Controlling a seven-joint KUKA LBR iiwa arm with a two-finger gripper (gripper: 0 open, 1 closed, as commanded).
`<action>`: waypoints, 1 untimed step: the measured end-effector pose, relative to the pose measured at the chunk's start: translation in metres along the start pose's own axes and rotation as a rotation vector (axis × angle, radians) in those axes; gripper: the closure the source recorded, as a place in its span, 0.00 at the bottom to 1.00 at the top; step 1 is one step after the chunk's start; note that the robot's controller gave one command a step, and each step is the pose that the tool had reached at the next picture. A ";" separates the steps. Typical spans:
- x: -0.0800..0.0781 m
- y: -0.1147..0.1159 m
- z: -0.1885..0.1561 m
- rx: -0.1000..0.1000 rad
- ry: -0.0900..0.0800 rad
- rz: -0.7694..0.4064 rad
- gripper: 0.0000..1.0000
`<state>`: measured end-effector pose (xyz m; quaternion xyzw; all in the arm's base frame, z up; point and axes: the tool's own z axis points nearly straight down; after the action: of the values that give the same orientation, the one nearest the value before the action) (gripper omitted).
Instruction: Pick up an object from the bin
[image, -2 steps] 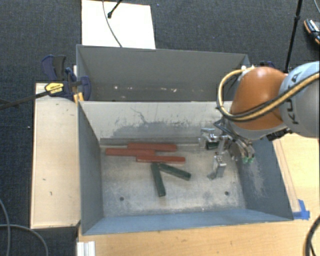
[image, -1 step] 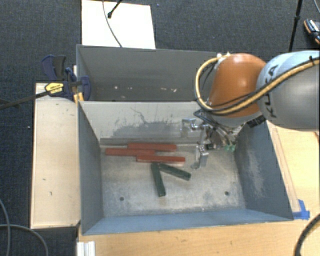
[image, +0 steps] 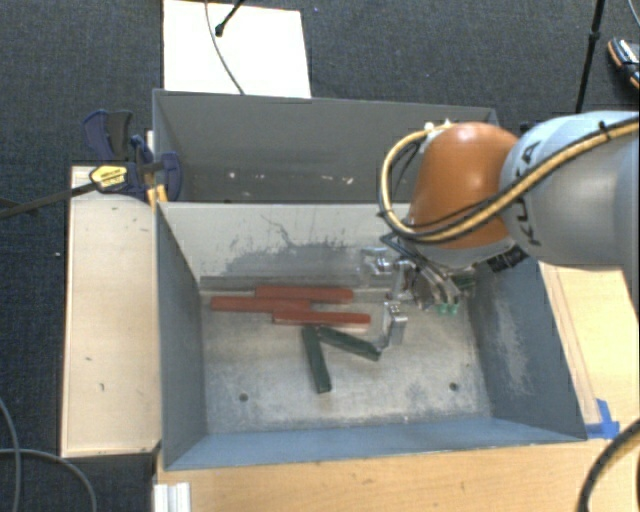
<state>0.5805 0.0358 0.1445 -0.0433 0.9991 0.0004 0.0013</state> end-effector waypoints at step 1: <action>-0.005 0.046 0.078 -0.001 0.002 0.050 0.00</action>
Offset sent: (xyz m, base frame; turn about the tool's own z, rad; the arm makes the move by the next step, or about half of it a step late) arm -0.0089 0.0413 -0.0745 0.2111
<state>0.5818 0.0821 0.0670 -0.0181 0.9998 0.0009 0.0004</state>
